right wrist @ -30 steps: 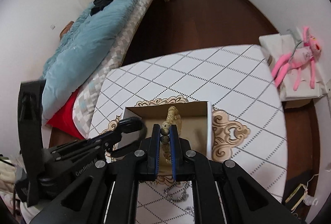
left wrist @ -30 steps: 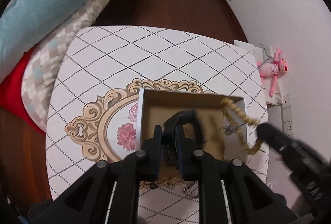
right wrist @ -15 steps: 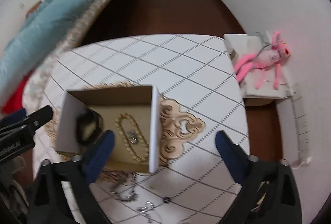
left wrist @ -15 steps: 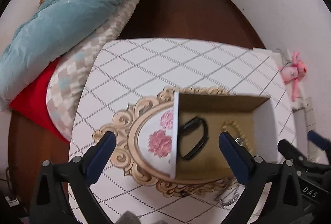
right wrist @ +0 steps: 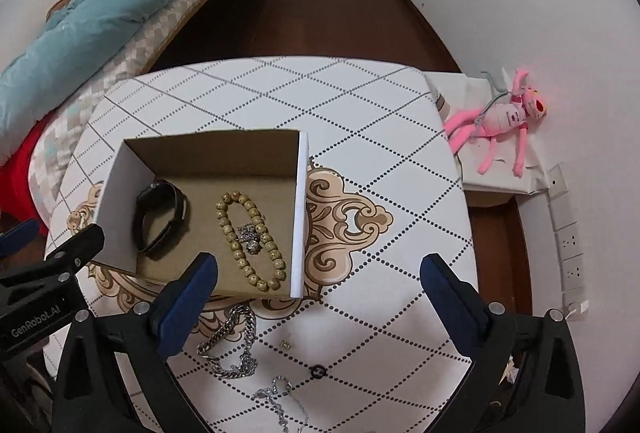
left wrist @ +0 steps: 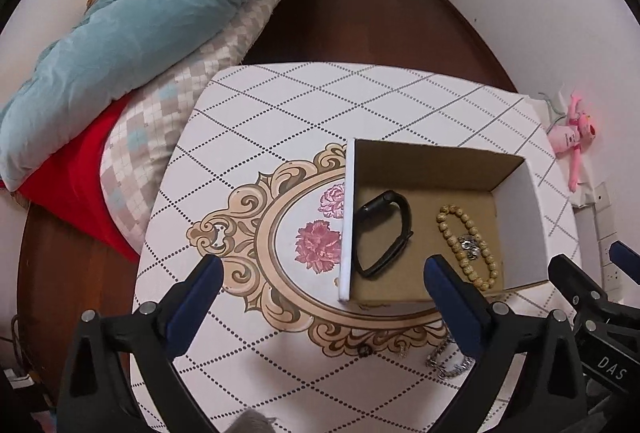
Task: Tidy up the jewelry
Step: 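Lift both open tools away from the white box, then grasp the thick silver chain with the left tool while the right tool grasps the thin silver bracelet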
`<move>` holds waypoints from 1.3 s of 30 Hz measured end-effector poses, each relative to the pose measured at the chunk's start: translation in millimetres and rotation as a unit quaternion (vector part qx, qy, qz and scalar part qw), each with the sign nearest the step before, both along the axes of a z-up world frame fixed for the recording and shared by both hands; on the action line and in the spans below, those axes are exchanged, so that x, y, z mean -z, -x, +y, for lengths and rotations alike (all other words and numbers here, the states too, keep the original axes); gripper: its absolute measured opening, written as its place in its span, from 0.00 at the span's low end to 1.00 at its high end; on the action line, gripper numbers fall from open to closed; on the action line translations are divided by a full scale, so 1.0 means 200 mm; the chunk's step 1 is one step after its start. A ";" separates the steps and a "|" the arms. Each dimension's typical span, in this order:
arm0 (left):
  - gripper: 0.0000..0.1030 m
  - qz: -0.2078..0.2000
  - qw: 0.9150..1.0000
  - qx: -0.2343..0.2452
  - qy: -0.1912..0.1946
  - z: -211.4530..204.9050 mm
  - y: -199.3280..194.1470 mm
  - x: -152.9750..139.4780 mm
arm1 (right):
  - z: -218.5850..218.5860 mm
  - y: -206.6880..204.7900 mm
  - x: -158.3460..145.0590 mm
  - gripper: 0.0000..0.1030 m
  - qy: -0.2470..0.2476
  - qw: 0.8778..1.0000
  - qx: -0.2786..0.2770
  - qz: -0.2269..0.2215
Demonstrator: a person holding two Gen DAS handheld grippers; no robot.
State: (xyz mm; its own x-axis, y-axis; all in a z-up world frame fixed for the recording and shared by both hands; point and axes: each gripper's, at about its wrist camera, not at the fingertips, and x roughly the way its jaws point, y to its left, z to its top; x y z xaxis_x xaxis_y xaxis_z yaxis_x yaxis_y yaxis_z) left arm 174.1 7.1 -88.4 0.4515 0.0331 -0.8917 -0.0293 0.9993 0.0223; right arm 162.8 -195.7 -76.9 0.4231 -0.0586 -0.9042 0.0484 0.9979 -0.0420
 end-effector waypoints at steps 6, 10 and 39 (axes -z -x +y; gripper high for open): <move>0.99 -0.034 0.999 0.004 -0.002 -0.01 0.11 -0.15 | -0.01 0.11 -0.15 0.99 -0.001 0.999 0.007 -0.037; 0.99 -0.053 0.999 0.007 0.006 -0.01 0.19 -0.25 | -0.03 0.20 -0.27 0.99 -0.005 0.998 0.012 -0.059; 0.99 0.081 0.996 -0.026 -0.029 0.10 0.53 0.29 | -0.05 0.64 0.34 0.74 -0.092 0.992 0.023 0.081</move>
State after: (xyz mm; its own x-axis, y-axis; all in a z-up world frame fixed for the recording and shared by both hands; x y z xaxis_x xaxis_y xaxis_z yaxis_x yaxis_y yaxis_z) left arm 67.5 28.1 -146.3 0.2980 0.1058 -0.9487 -0.0725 0.9935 0.0880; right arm 35.4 -206.4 -145.6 0.2728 0.0983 -0.9570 0.1009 0.9864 0.1300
